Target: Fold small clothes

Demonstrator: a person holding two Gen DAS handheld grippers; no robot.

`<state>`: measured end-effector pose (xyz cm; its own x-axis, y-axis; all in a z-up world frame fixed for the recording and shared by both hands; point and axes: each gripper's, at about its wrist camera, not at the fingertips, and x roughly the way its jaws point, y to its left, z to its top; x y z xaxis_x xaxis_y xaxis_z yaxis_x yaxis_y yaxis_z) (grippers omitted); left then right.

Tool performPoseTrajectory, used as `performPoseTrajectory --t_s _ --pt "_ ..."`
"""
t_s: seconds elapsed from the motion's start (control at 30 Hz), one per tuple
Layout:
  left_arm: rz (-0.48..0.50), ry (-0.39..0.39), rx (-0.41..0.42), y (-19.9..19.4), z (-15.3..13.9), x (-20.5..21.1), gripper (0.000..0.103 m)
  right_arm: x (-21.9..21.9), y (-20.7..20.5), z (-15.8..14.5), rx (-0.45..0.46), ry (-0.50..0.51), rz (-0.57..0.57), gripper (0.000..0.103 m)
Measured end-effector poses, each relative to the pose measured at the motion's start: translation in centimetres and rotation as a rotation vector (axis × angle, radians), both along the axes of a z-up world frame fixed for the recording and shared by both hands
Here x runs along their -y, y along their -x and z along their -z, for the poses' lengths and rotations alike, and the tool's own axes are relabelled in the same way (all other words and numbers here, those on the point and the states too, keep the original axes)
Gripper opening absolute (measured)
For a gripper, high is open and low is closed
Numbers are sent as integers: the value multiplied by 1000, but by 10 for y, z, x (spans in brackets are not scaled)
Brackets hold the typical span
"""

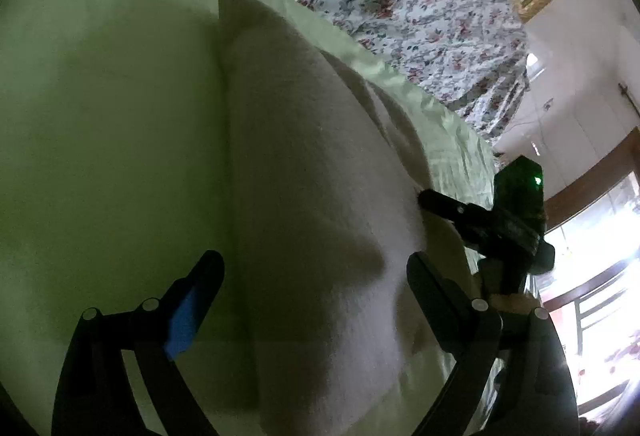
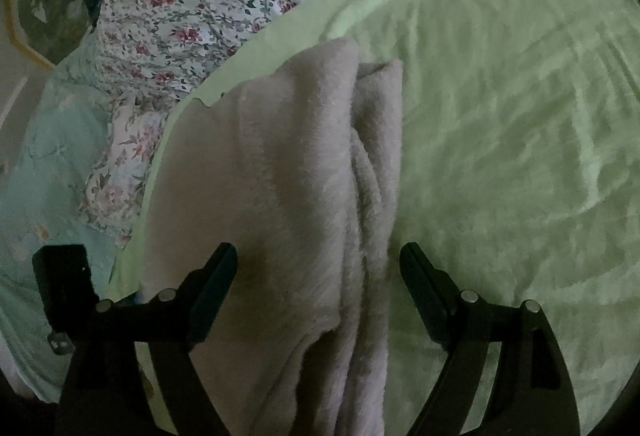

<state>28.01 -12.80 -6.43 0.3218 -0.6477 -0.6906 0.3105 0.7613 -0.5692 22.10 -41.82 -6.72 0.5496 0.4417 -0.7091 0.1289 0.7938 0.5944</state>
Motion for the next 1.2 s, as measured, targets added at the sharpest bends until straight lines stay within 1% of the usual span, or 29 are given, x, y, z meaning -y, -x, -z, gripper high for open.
performPoseTrajectory --t_s 0.07,0.13,0.2,0.3,0.33,0.37,0.4,0.43,0.47,0.53,0.57,0.6,0.7,0.73,0.8,0.87,1.0,1.1,1.2 --pt "-1 -3 -16 -9 6 6 93 1 -3 1 0 -11 0 84" --pt "-11 -26 -48 -19 15 14 94 2 -6 2 1 -17 2 84" --pt "-13 -19 -76 -26 23 17 94 3 -9 4 1 -16 4 84" --pt "-11 -2 -71 -30 27 19 88 1 -13 8 -6 -18 0 84" --pt "-8 2 -67 -30 27 19 80 -1 -15 9 -11 -14 -4 82" --pt "0 18 -66 -30 28 19 72 -4 -16 9 -17 -4 -14 77" --pt "-5 18 -66 -29 27 18 71 -7 -17 10 -24 -11 -23 60" --pt "-10 13 -62 -29 26 18 65 -8 -18 13 -34 -31 -26 52" --pt "-10 6 -47 -26 23 18 60 -10 -18 14 -38 -42 -20 50" --pt "-6 -16 -16 -20 14 19 54 -14 -15 10 -24 -43 -11 41" --pt "0 -27 -1 -16 8 17 51 -16 -11 4 -12 -57 -1 40" --pt "2 -31 7 -12 4 14 50 -20 -8 -1 2 -64 0 38" --pt "-2 -48 42 5 -12 -8 48 -40 1 -21 49 -66 -17 38" --pt "-13 -61 61 15 -18 -21 48 -47 4 -25 61 -78 -26 37" --pt "-29 -62 68 27 -27 -44 47 -69 10 -32 84 -103 -59 37" --pt "-56 -64 72 43 -34 -74 47 -94 14 -34 97 -113 -96 36" --pt "-94 -101 105 75 -46 -124 47 -147 21 -33 126 -142 -174 35" --pt "-114 -108 109 94 -44 -151 47 -177 24 -27 130 -162 -218 35" --pt "-119 -131 64 106 -20 -170 49 -199 25 -11 94 -147 -237 35"
